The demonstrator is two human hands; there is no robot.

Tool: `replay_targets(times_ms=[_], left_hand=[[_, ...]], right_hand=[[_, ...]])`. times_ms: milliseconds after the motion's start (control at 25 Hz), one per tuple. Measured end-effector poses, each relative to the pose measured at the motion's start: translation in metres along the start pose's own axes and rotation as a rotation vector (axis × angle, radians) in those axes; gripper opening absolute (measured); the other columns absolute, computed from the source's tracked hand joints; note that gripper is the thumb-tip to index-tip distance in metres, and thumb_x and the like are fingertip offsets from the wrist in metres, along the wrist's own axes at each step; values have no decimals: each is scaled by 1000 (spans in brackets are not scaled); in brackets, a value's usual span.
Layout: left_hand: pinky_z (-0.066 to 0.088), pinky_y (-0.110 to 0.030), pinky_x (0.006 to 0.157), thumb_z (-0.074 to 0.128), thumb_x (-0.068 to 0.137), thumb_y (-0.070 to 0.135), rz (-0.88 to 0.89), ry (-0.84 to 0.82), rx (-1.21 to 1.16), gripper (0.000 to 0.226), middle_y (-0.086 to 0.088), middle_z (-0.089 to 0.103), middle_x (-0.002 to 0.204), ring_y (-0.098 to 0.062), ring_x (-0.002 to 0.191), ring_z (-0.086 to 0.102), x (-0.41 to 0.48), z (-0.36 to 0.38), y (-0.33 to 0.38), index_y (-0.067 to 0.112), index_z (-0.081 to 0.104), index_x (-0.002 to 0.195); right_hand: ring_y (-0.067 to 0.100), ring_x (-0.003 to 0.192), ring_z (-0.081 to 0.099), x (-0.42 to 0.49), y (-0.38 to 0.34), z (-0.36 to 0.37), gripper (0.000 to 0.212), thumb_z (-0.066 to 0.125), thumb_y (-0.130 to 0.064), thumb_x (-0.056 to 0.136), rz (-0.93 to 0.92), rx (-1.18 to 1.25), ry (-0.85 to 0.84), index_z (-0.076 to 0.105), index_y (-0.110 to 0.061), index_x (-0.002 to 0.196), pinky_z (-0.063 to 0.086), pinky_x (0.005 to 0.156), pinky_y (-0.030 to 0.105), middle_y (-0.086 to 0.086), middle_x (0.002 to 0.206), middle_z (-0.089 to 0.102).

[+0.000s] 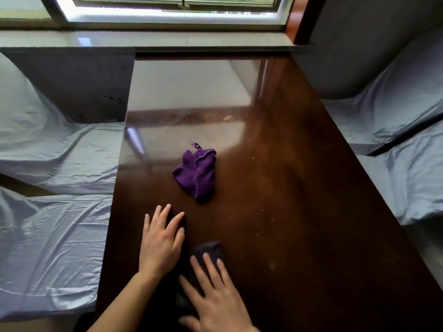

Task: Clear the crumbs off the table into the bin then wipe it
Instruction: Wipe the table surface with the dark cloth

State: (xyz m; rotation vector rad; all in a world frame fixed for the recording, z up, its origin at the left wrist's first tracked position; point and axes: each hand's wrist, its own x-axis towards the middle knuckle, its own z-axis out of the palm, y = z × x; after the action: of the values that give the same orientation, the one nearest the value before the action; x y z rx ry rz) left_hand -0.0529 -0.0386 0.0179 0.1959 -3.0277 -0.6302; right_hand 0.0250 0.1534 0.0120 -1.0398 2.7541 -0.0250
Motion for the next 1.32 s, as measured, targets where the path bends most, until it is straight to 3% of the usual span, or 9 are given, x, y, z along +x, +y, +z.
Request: replay_targets(times_ms=[120,240,360,440,520,760,840,1120,1320], left_hand=[[3,-50,120,28,87,51,30,-38,75,61,-15,31,155,-29,147,14,-8,11,19,26,48,139],[-2,-50,119,26,87,56,-2,-64,118,66,-17,21,158,-28,149,4,-12,20,38,26,39,144],[-6,-52,118,26,88,58,-14,-82,136,66,-15,14,160,-27,149,-4,-8,28,56,28,31,147],[-8,-54,117,30,91,57,-16,-98,142,64,-13,11,161,-26,148,-7,-4,35,65,30,27,148],[-11,-55,116,30,92,59,-36,-119,183,65,-11,5,162,-24,148,-13,-6,40,70,32,19,150],[-7,-55,117,26,91,61,-47,-103,262,67,-11,6,162,-23,147,-14,-7,45,68,32,17,151],[-7,-55,117,28,92,59,-52,-105,270,66,-12,8,162,-24,148,-11,-7,45,70,31,19,150],[-4,-53,118,40,92,52,-65,-77,251,62,-12,15,160,-24,149,-2,-9,46,76,29,26,149],[-2,-54,118,40,93,50,-66,-72,246,61,-14,16,160,-26,148,0,-10,46,76,27,28,148]], right_hand=[[39,147,22,-73,29,25,50,41,-42,100,8,-149,75,37,-33,149,25,111,50,14,162,25],[38,151,11,-114,100,23,73,50,-67,86,312,7,95,39,-29,147,21,113,53,16,164,14],[44,145,27,-120,182,1,84,15,-76,89,801,83,136,40,-24,149,27,113,61,23,158,30],[43,149,16,-103,219,-21,91,-4,-79,83,998,129,93,19,-31,155,19,117,60,19,164,17],[42,151,9,-88,211,-24,86,5,-79,85,972,105,49,14,-32,156,13,119,60,16,165,11],[41,149,17,-130,113,22,82,38,-81,83,360,55,45,31,-37,152,23,112,60,15,159,32],[40,147,24,-154,156,24,75,38,-76,87,402,76,101,37,-36,150,26,112,58,16,159,32],[39,151,7,-177,298,-11,83,2,-77,85,1231,168,104,17,-36,156,14,119,58,12,166,7],[49,145,23,-170,145,28,69,43,-69,89,657,62,146,39,-34,149,30,109,64,20,158,32]])
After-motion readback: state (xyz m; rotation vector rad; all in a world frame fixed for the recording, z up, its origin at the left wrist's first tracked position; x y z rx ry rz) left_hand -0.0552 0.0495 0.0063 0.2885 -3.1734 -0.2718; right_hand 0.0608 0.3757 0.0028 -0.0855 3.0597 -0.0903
